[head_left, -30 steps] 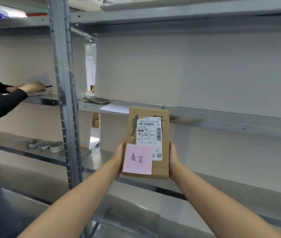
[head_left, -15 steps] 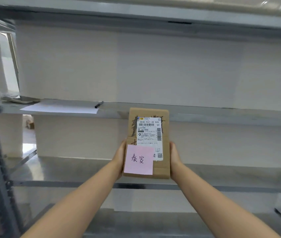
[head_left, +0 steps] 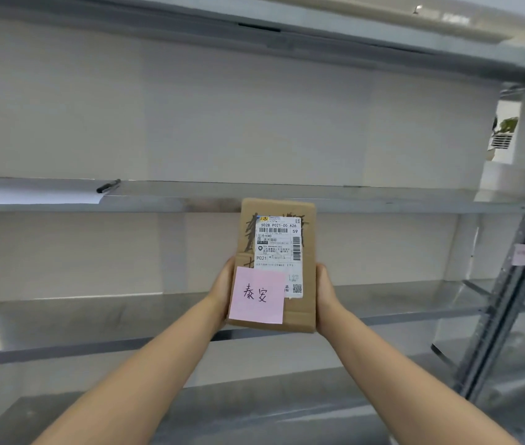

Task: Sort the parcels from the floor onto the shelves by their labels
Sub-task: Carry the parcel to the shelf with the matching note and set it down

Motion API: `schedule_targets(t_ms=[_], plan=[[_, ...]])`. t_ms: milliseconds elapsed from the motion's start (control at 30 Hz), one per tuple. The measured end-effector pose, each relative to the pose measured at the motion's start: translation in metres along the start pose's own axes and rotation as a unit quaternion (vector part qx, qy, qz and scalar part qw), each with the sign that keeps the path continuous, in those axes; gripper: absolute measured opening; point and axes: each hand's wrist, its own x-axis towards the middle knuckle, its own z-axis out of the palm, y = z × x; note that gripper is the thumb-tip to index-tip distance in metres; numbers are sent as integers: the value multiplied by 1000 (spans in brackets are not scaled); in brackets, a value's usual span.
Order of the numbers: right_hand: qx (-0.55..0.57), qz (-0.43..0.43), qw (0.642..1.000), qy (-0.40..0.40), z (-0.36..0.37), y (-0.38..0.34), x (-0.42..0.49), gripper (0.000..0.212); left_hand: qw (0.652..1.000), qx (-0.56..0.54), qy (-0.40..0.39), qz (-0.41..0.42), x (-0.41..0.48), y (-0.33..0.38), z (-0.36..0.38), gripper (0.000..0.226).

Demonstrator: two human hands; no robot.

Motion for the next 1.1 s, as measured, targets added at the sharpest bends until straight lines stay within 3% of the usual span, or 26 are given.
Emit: schedule_targets(t_ms=[233,400,533,667,1100], plan=[[16,-30,999,38,-43,-19,-15,47,998,5,-61,-5,10,-11,49,56],[33,-48,994,96,-60,-29,-27,24,996,2,-90,-14,21,-20,71,54],[38,-56,986,150,-73,-40,-42,33,989,7,-141,-44,34,-21,93,56],[62,-94,971,211,-97,-53,-47,59,978,42,-199,-49,45,-24,122,52],[79,-119,946,292,-132,-64,-83,59,956,15,-275,-104,55,-51,172,51]])
